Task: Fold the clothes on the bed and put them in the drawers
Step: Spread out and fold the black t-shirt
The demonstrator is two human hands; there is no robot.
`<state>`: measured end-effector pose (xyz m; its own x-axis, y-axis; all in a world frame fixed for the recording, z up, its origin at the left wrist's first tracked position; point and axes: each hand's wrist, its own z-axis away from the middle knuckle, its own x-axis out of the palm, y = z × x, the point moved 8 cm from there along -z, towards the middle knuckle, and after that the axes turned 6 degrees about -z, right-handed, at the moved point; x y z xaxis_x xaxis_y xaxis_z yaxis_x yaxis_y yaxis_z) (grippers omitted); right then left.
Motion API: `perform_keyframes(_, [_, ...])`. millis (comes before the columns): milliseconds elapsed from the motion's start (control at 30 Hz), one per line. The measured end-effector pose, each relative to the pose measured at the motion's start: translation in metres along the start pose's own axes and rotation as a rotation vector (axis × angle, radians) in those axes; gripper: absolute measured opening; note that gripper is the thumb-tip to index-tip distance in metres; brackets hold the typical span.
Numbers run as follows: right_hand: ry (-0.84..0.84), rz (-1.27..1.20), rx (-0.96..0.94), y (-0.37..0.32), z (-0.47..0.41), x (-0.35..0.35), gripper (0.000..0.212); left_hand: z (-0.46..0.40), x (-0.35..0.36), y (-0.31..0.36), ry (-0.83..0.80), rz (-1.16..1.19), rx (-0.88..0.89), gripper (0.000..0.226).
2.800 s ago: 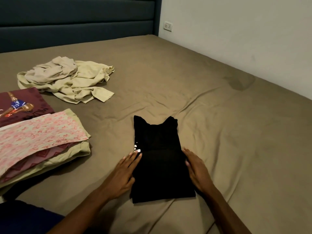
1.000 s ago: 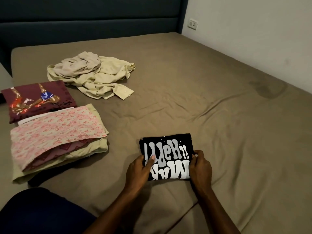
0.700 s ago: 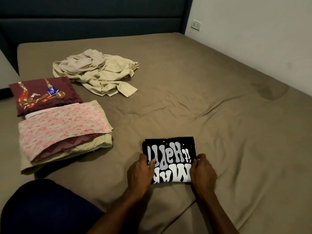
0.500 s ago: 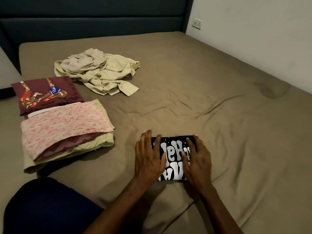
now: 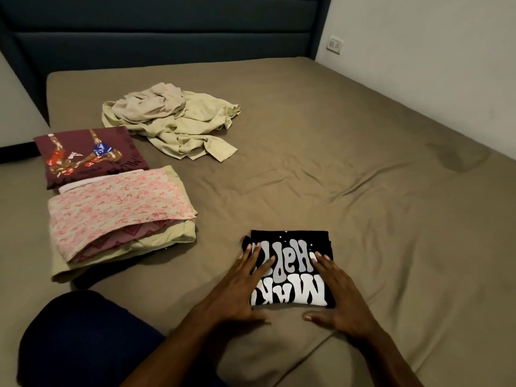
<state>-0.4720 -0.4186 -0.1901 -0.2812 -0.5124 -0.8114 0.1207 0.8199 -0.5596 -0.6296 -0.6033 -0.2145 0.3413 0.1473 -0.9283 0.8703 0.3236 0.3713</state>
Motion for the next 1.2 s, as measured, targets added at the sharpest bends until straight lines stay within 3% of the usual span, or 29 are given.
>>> perform_keyframes(67, [0.084, 0.031, -0.028, -0.004, 0.010, -0.005, 0.084, 0.006, -0.003, 0.000, 0.101, 0.042, -0.023, 0.095])
perform_keyframes(133, [0.205, 0.031, -0.043, -0.009, 0.013, -0.010, 0.062, 0.006, -0.019, 0.004, 0.314, 0.033, 0.011, 0.070])
perform_keyframes(233, [0.419, -0.172, 0.165, -0.003, 0.011, -0.030, 0.049, 0.008, -0.048, 0.015, 0.624, -0.033, 0.053, 0.040])
perform_keyframes(333, [0.536, -0.452, 0.198, -0.015, -0.005, -0.064, 0.046, 0.010, -0.089, 0.016, 0.771, 0.163, -0.102, 0.025])
perform_keyframes(400, [0.575, -0.646, 0.174, -0.030, -0.024, -0.090, 0.038, 0.007, -0.116, 0.012, 0.795, 0.357, -0.232, 0.025])
perform_keyframes(500, [0.584, -0.939, 0.221, -0.042, -0.051, -0.109, 0.016, -0.010, -0.149, 0.009, 0.772, 0.565, -0.275, 0.039])
perform_keyframes(633, [0.415, -1.038, 0.484, -0.014, -0.073, -0.078, 0.016, -0.037, -0.136, -0.018, 0.629, 0.719, -0.475, 0.066])
perform_keyframes(700, [0.371, -0.903, 0.616, 0.010, -0.068, -0.048, 0.018, -0.039, -0.099, -0.042, 0.520, 0.678, -0.655, 0.067])
perform_keyframes(800, [0.379, -0.401, 0.709, 0.036, -0.041, -0.020, 0.034, -0.023, -0.033, -0.067, 0.314, 0.517, -0.853, 0.051])
perform_keyframes(900, [0.458, -0.209, 0.665, 0.029, -0.015, -0.008, 0.046, -0.003, -0.026, -0.064, 0.388, 0.413, -0.838, 0.039])
perform_keyframes(1133, [0.360, 0.085, 0.779, 0.011, -0.011, 0.004, 0.049, 0.020, -0.035, -0.024, 0.430, 0.108, -0.835, 0.039])
perform_keyframes(1200, [0.304, 0.100, 0.831, 0.016, -0.013, 0.005, 0.044, 0.016, -0.032, -0.023, 0.442, 0.154, -0.791, 0.041])
